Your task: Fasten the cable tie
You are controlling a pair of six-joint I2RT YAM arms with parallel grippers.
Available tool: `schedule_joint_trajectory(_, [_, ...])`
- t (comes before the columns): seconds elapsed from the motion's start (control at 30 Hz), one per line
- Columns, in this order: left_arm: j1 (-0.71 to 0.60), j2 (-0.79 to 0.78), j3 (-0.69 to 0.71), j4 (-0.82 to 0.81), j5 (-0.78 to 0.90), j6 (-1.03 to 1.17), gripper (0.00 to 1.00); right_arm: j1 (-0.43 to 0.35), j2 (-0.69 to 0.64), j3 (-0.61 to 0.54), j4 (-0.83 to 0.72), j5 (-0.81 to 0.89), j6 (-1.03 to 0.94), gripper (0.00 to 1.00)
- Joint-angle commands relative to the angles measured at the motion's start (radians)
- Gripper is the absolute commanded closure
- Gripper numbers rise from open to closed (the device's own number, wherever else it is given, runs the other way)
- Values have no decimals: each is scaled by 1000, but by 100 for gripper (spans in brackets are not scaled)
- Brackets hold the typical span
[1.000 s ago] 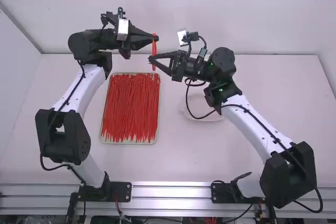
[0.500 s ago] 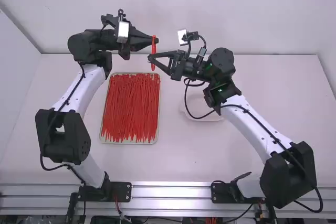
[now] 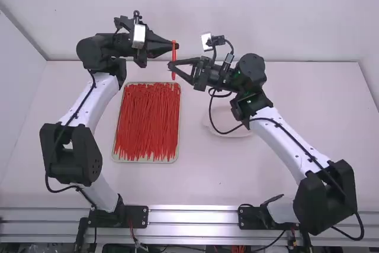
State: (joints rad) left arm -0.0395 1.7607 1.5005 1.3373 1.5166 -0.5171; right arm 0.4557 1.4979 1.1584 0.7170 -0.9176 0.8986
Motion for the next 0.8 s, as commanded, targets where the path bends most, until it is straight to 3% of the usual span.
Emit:
schedule_joint_trajectory(0.0, [0,-10,-3,7,10,13,98,-19,0,19,9,-10,21,100])
schedule_joint_trajectory(0.77, [-30,-10,-18,119,48,35,98,-11,0,19,117,3,114,100])
